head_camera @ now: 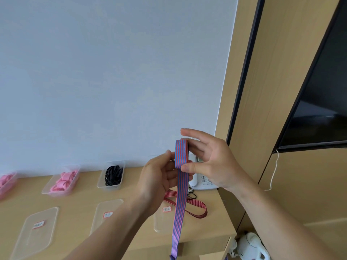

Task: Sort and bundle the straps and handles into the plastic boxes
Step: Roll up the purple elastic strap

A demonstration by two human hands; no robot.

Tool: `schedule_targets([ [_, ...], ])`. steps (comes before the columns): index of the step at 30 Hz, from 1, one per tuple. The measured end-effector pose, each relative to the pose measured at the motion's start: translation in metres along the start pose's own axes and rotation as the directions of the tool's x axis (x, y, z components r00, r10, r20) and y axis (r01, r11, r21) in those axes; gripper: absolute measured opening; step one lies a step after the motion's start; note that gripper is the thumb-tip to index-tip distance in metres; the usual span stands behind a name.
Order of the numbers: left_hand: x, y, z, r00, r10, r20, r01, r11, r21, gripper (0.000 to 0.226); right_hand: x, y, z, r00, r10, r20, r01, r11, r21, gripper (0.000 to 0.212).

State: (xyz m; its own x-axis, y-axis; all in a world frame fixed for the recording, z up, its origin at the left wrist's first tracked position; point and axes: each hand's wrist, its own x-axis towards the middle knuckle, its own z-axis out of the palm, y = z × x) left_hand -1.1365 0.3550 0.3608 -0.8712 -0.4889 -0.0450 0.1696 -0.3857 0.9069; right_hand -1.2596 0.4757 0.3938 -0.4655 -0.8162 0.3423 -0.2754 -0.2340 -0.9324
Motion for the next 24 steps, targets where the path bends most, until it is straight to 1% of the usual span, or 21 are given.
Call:
schedule_targets([
  [2,0.001,0.002,-0.003,0.999,-0.03,0.02,0.031,0.999,-0.035,0.048,0.0,0.003,0.0,0.999,-0.037,0.0,0.037,0.999,-0.036,0.086],
  [6,0.0,0.001,-0.005,0.995,0.054,0.08,-0.065,0.987,0.144,0.032,-0.001,0.009,0.003,0.996,-0.087,-0.009,0.084,0.984,-0.158,0.092],
  [8,0.0,0.0,-0.005,0.995,0.082,0.064,-0.091,0.981,0.169,0.029,-0.001,0.009,0.003,0.997,-0.073,-0.002,0.071,0.977,-0.2,0.088],
  [10,0.0,-0.001,-0.006,0.993,0.099,0.063,-0.109,0.978,0.18,0.03,-0.001,0.006,0.003,1.0,-0.013,-0.015,0.01,0.979,-0.205,0.07],
  [12,0.0,-0.002,-0.005,0.991,0.12,0.057,-0.129,0.973,0.191,0.03,0.002,0.003,0.001,0.997,0.042,-0.069,-0.058,0.964,-0.259,0.044],
  [14,-0.001,-0.003,-0.003,0.99,0.133,0.034,-0.138,0.97,0.202,0.031,0.005,0.002,-0.001,0.994,0.042,-0.099,-0.072,0.942,-0.329,0.02],
  [16,-0.002,-0.003,-0.001,0.993,0.117,0.011,-0.117,0.972,0.204,0.032,0.006,0.003,-0.002,0.992,0.054,-0.117,-0.087,0.951,-0.298,0.016],
  [20,-0.003,-0.001,0.002,0.999,0.042,-0.027,-0.033,0.962,0.272,0.024,0.006,0.005,-0.006,0.981,0.124,-0.148,-0.145,0.98,-0.136,0.014],
  [22,-0.003,0.0,0.002,1.0,0.013,-0.011,-0.009,0.952,0.307,0.022,0.007,0.005,-0.006,0.975,0.13,-0.181,-0.148,0.985,-0.088,0.014],
  [24,-0.003,0.003,0.001,0.999,0.009,0.034,-0.019,0.946,0.323,0.016,0.006,0.005,-0.007,0.97,0.118,-0.211,-0.13,0.991,-0.043,0.016],
])
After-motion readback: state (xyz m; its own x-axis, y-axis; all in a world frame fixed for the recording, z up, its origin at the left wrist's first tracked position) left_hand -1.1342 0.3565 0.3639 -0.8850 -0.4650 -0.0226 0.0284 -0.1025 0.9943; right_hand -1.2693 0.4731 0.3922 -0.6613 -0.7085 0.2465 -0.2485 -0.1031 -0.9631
